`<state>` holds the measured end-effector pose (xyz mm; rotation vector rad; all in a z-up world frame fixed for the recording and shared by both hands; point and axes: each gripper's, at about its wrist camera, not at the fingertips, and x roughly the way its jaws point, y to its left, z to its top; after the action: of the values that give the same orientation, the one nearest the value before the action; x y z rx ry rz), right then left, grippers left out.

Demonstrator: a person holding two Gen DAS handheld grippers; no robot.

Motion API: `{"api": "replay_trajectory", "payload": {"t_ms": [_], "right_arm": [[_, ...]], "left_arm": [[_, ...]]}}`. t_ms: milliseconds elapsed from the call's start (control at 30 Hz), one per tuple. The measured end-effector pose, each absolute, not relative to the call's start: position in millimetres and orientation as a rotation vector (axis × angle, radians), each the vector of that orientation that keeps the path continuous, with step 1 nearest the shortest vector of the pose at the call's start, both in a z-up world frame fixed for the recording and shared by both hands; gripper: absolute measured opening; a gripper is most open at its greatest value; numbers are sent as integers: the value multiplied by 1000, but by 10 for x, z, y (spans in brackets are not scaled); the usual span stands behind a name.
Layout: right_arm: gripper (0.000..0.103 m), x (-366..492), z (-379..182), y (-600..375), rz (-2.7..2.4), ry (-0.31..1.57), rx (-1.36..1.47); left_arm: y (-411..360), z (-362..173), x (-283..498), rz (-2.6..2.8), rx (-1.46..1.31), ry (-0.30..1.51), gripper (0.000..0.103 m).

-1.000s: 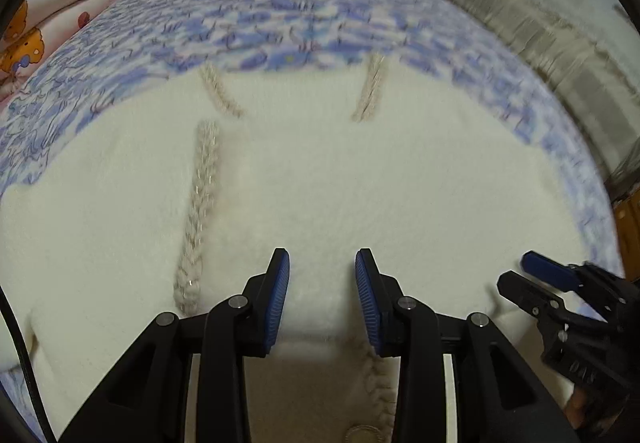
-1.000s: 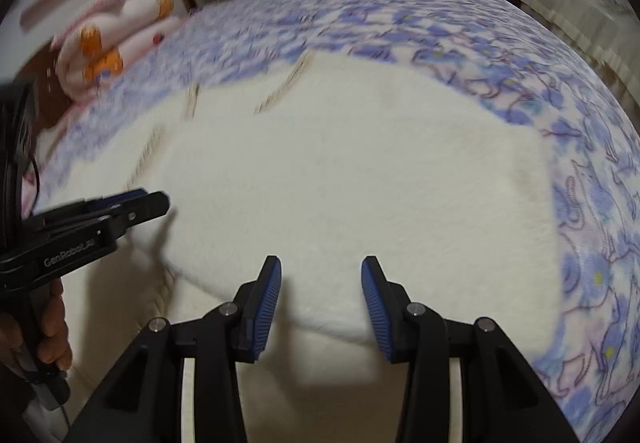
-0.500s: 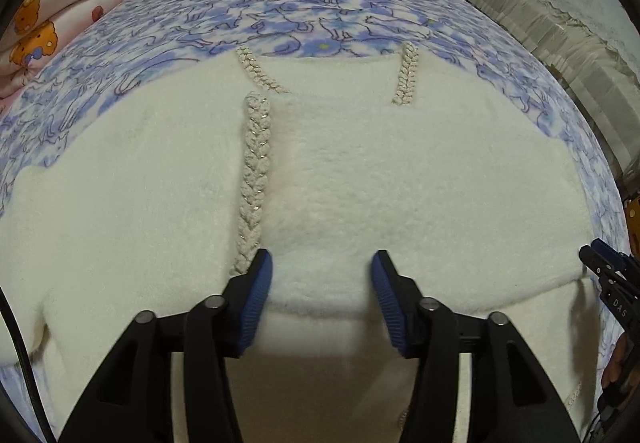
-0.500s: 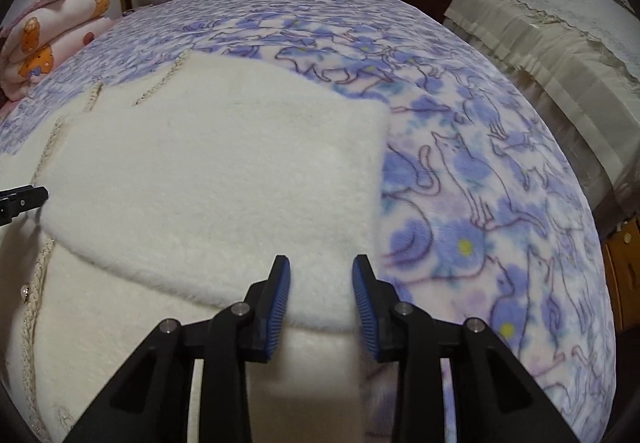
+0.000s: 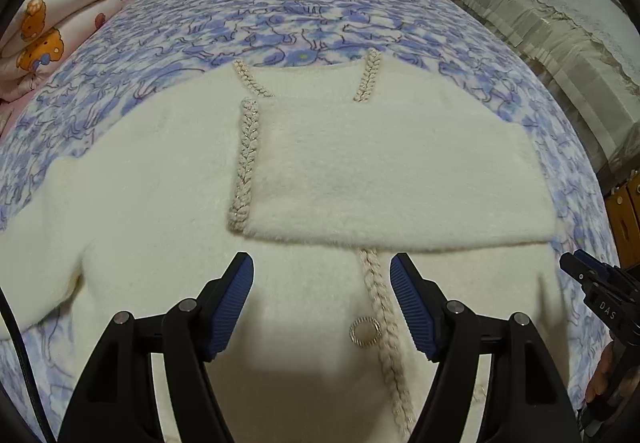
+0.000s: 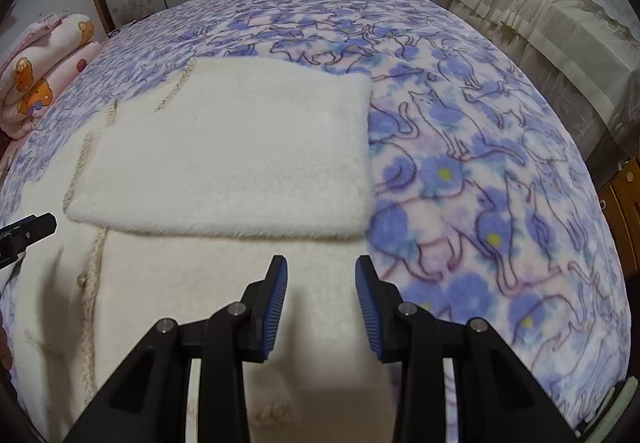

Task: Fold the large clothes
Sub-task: 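Move both grippers toward the other cardigan sleeve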

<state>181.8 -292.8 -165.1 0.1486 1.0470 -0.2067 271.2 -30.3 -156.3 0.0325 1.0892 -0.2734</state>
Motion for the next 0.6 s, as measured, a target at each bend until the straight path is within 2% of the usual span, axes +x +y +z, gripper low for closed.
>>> {"api": "replay_trajectory", "payload": {"t_ms": [600], "right_arm": [[35, 1093, -1045, -2628, -178, 995, 164]], "left_arm": [[-28, -947, 1707, -258, 62, 1072, 71]]}}
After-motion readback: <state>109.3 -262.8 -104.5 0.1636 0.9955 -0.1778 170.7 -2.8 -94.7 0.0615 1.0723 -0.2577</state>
